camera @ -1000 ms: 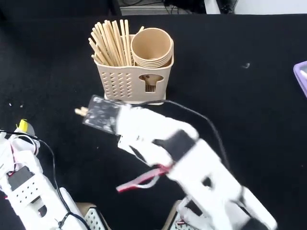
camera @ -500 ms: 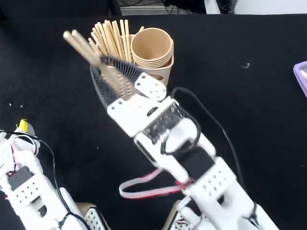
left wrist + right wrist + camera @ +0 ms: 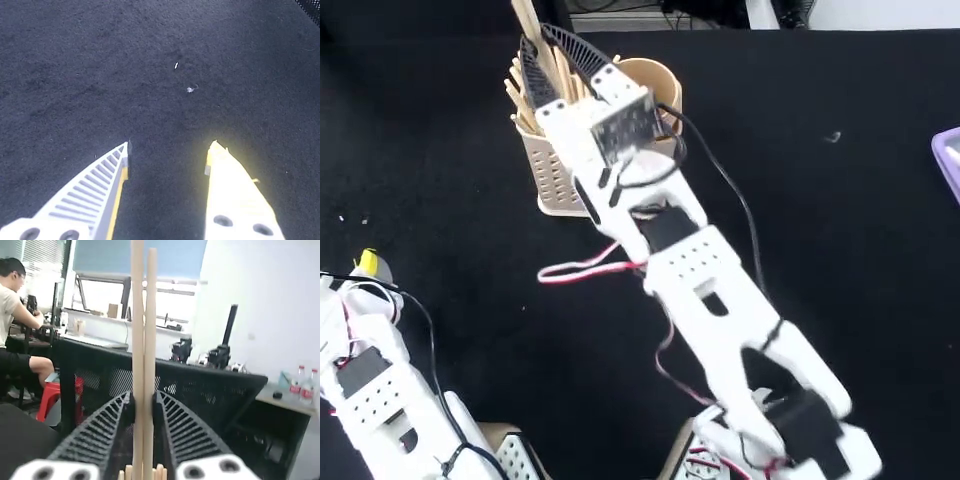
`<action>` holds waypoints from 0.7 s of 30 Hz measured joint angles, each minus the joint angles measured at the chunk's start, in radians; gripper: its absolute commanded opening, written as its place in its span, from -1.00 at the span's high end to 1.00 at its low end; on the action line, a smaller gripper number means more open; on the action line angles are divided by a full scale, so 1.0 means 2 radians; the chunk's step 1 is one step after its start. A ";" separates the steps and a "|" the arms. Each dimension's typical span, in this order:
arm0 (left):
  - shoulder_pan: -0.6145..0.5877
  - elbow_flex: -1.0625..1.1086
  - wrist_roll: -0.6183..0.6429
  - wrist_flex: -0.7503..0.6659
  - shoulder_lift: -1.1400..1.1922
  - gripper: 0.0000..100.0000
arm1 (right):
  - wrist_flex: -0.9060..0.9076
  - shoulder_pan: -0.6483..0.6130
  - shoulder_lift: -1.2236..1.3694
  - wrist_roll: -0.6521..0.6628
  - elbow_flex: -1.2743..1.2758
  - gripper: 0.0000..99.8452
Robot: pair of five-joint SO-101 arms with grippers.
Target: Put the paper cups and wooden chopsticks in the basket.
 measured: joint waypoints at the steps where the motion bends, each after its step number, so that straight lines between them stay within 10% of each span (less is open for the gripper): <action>1: 0.000 0.000 0.000 0.000 0.000 0.49 | 0.000 0.004 0.011 -0.002 -0.002 0.98; 9: 0.000 0.000 0.000 0.000 0.000 0.49 | 0.110 0.014 0.031 -0.005 -0.025 0.70; 21: 0.000 0.000 0.000 0.000 0.000 0.50 | 0.345 0.012 -0.094 -0.033 -0.135 0.78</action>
